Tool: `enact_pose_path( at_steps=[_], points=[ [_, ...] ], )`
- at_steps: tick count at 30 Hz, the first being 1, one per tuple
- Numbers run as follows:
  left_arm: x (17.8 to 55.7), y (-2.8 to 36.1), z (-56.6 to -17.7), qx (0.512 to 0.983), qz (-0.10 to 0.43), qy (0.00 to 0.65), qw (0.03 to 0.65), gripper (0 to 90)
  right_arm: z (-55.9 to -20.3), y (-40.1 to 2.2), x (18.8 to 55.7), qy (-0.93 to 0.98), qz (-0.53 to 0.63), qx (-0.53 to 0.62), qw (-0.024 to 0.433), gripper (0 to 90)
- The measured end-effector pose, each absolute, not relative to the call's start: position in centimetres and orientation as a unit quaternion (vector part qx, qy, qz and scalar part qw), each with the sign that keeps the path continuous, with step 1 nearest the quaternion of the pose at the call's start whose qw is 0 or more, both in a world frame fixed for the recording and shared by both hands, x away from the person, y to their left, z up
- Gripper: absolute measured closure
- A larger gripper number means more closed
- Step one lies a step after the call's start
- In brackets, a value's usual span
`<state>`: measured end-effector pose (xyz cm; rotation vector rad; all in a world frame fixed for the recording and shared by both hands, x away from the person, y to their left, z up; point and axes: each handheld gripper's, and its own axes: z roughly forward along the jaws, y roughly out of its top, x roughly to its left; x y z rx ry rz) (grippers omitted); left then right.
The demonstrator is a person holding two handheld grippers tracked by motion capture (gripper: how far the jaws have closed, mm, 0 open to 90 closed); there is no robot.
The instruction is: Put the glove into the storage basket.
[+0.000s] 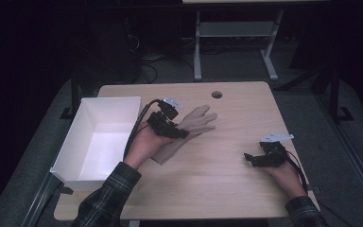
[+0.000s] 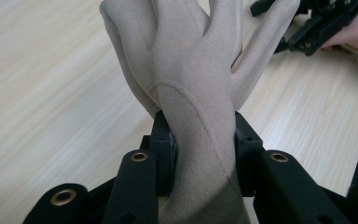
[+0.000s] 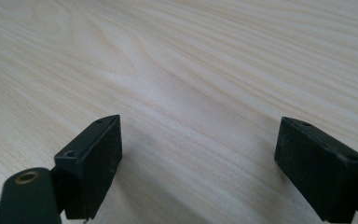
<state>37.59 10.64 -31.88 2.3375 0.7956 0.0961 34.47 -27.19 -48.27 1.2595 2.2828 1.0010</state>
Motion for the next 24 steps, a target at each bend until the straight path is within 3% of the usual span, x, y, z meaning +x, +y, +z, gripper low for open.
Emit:
enact_pose_path(
  at_steps=[24],
  points=[
    [37.9, 19.7, -28.1, 0.851, 0.089, 0.372, 0.359, 67.8, -48.3, -27.2, 34.5, 0.806, 0.353, 0.443, 0.174, 14.4]
  ],
)
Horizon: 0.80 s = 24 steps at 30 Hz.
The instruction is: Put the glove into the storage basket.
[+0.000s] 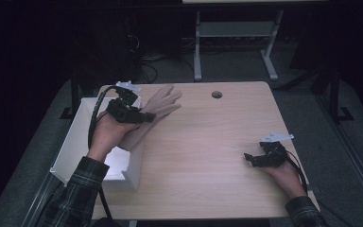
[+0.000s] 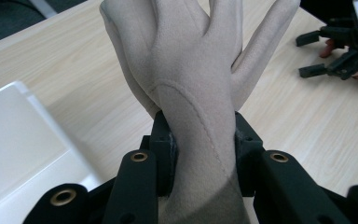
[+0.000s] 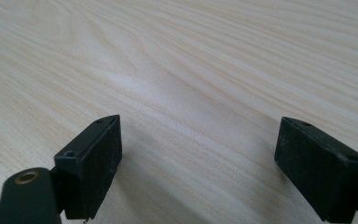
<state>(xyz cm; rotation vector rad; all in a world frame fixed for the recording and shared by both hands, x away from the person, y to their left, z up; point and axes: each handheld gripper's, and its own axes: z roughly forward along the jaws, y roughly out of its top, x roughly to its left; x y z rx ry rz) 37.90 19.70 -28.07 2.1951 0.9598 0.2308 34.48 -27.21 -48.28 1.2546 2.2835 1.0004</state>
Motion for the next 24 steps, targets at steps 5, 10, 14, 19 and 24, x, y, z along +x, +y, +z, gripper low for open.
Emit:
enact_pose_path(
  at_steps=[5, 10, 14, 19, 24],
  points=[
    [37.5, 21.5, -27.7, 0.839, 0.097, 0.389, 0.366, 67.8, -48.3, -27.2, 34.5, 0.806, 0.353, 0.443, 0.174, 14.4],
    [36.8, 22.7, -26.6, 0.826, 0.100, 0.399, 0.385, 67.8, -48.3, -27.2, 34.3, 0.802, 0.351, 0.451, 0.175, 14.1],
    [36.1, 23.5, -25.8, 0.823, 0.119, 0.404, 0.382, 67.8, -48.3, -27.2, 34.4, 0.802, 0.350, 0.452, 0.174, 13.3],
    [35.7, 25.6, -26.1, 0.815, 0.139, 0.428, 0.364, 67.8, -48.3, -27.2, 34.6, 0.804, 0.351, 0.448, 0.174, 12.8],
    [35.8, 28.4, -27.4, 0.801, 0.145, 0.459, 0.355, 67.7, -48.3, -27.2, 34.6, 0.803, 0.352, 0.449, 0.174, 12.8]
  ],
)
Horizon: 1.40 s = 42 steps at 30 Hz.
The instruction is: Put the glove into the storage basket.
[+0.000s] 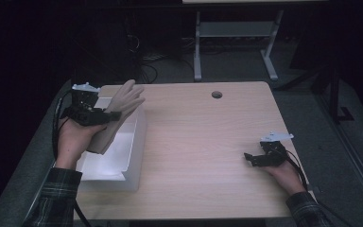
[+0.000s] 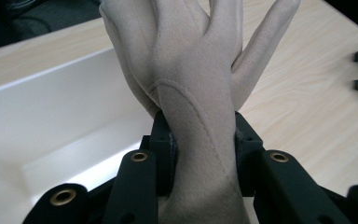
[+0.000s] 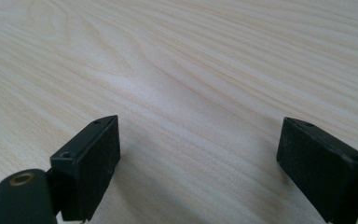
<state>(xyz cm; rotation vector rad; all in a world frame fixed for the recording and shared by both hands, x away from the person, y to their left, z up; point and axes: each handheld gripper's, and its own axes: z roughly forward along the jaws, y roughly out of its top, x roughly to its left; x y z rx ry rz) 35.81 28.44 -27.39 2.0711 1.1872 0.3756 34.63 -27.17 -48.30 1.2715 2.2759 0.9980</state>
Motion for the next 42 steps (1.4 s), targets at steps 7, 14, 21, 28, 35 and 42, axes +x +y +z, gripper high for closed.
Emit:
enact_pose_path(
  at_steps=[7, 14, 21, 28, 35, 42],
  points=[
    [35.9, 30.9, -29.8, 0.795, 0.138, 0.484, 0.338, 67.7, -48.3, -27.2, 34.6, 0.803, 0.351, 0.450, 0.172, 12.8],
    [36.1, 32.0, -32.8, 0.790, 0.130, 0.502, 0.326, 67.5, -48.3, -27.2, 34.6, 0.803, 0.351, 0.449, 0.172, 12.8],
    [36.6, 31.8, -35.3, 0.796, 0.120, 0.506, 0.310, 67.4, -48.3, -27.2, 34.6, 0.803, 0.351, 0.449, 0.172, 12.9],
    [37.3, 31.2, -37.9, 0.805, 0.106, 0.505, 0.291, 67.4, -48.3, -27.2, 34.6, 0.803, 0.351, 0.449, 0.173, 12.8],
    [38.2, 30.6, -40.4, 0.812, 0.096, 0.510, 0.267, 67.0, -48.3, -27.2, 34.6, 0.804, 0.350, 0.448, 0.174, 12.9],
    [38.5, 30.4, -42.7, 0.817, 0.092, 0.513, 0.246, 65.4, -48.3, -27.2, 34.6, 0.804, 0.350, 0.448, 0.174, 12.8]
  ],
)
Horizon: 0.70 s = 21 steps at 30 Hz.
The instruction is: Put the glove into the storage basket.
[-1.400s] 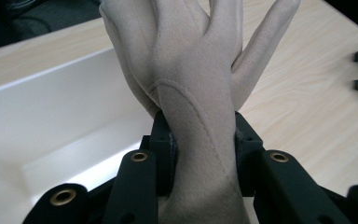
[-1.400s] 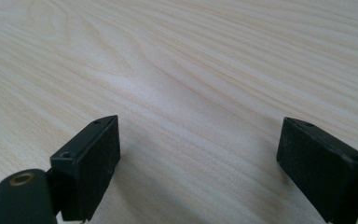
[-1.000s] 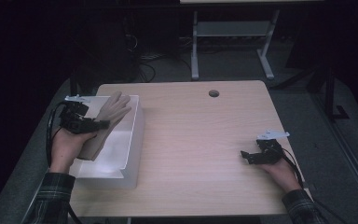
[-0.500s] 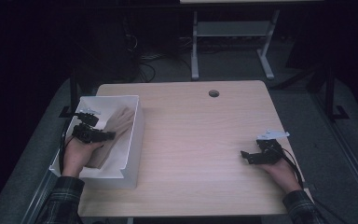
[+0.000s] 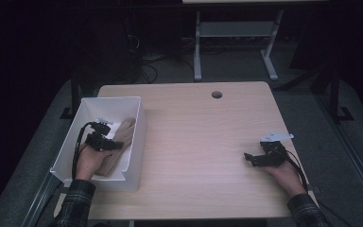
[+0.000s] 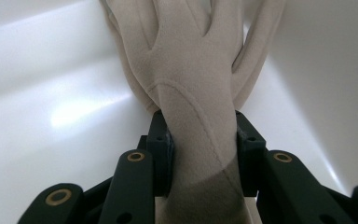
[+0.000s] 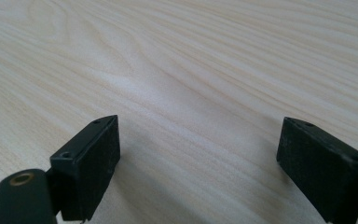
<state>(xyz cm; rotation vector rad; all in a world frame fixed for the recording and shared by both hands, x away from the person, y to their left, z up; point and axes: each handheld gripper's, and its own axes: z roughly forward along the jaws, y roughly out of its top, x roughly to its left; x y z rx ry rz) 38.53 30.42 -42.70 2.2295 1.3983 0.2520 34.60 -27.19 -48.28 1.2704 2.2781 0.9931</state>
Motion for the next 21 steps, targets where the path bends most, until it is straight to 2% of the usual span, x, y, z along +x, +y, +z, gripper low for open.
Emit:
enact_pose_path(
  at_steps=[5, 6, 7, 9, 10, 13, 21],
  points=[
    [38.7, 30.4, -43.2, 0.818, 0.086, 0.516, 0.240, 60.6, -48.3, -27.2, 34.6, 0.804, 0.350, 0.448, 0.174, 12.8],
    [38.7, 30.4, -43.2, 0.819, 0.089, 0.515, 0.239, 57.3, -48.3, -27.2, 34.6, 0.804, 0.350, 0.448, 0.175, 12.8],
    [38.7, 30.4, -43.1, 0.818, 0.092, 0.516, 0.236, 46.7, -48.3, -27.2, 34.6, 0.804, 0.350, 0.448, 0.174, 12.8],
    [38.8, 30.4, -43.0, 0.814, 0.095, 0.520, 0.240, 38.5, -48.3, -27.2, 34.6, 0.804, 0.350, 0.448, 0.175, 12.8],
    [38.8, 30.5, -42.8, 0.813, 0.096, 0.521, 0.244, 38.5, -48.3, -27.2, 34.6, 0.804, 0.350, 0.448, 0.175, 12.8],
    [38.7, 30.8, -42.0, 0.807, 0.099, 0.522, 0.257, 28.4, -48.3, -27.2, 34.6, 0.804, 0.350, 0.448, 0.174, 12.8],
    [38.5, 31.1, -38.2, 0.798, 0.111, 0.512, 0.298, 22.9, -48.3, -27.2, 34.6, 0.804, 0.350, 0.449, 0.175, 12.8]
  ],
)
